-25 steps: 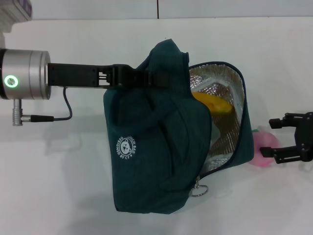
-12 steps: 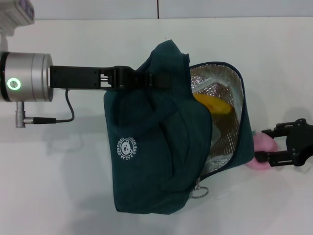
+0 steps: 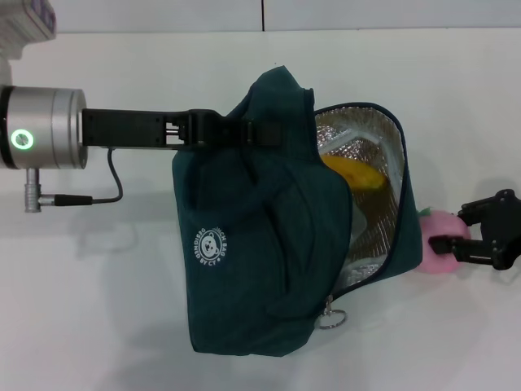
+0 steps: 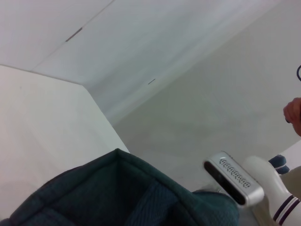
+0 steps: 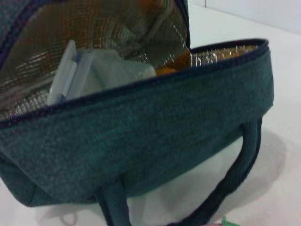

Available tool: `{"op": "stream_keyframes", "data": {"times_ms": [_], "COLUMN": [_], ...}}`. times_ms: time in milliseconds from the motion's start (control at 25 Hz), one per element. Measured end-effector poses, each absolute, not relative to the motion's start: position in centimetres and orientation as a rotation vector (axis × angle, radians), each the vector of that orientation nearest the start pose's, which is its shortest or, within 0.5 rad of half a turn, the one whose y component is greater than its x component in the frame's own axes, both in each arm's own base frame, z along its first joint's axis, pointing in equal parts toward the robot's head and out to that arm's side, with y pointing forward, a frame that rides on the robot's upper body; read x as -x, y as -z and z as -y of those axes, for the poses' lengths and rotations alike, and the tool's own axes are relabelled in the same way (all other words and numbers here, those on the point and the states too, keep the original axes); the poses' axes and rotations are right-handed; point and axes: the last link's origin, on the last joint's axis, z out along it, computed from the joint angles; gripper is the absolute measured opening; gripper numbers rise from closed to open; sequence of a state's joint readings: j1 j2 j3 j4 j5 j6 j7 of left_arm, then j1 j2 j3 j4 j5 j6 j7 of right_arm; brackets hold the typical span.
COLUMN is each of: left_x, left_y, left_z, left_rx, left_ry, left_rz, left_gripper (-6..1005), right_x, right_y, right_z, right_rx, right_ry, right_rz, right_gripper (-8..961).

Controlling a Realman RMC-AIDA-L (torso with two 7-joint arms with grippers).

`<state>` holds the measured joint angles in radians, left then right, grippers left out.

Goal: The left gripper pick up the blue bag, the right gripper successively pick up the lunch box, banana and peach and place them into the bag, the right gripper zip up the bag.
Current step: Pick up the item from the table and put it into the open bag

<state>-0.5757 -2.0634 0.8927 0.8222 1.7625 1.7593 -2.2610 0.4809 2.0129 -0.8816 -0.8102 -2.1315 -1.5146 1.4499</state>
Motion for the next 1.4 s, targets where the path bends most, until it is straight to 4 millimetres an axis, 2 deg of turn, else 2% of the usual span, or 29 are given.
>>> {"op": "stream_keyframes", "data": {"times_ms": [120,240,440,640,760,920,1120,1200,1400], "left_x": [18.6,18.6,18.6,18.5,18.5,18.5,18.5,18.5,18.5], "left_y": [-2.0,-2.0,-2.0,-2.0,-2.0,-2.0,-2.0,-2.0,-2.1], "left_z": [-33.1,-33.1,-33.2,-33.2,-33.2,-33.2,-33.2,-33.2,-33.2], "left_rx": [2.803,2.802,2.803,2.804,2.803,2.804,2.803,2.803,2.803], "left_ry": [0.974,0.975,0.976,0.977,0.977,0.977,0.978,0.979,0.980], "left_rz": [1.515,1.515,1.514,1.511,1.511,1.511,1.511,1.511,1.510], "left_gripper": [57,57,57,57,58,58,58,58,58], "right_x": [-28.4,-28.1,-26.8,-24.2,-22.3,-20.4,-19.0,-18.7,-17.9], "right_y": [-2.9,-5.3,-9.5,-10.8,-10.2,-8.3,-5.1,-3.7,-2.0], "right_z": [-32.7,-32.5,-31.7,-31.5,-32.0,-33.3,-35.1,-35.4,-35.5], "right_rx": [2.821,2.755,2.671,2.667,2.696,2.763,2.822,2.852,2.922], "right_ry": [-0.282,-0.376,-0.645,-0.855,-0.943,-0.960,-0.837,-0.770,-0.685], "right_rz": [-0.503,-0.482,-0.441,-0.355,-0.304,-0.271,-0.282,-0.276,-0.250], "right_gripper": [361,330,295,264,241,211,170,152,121]}}
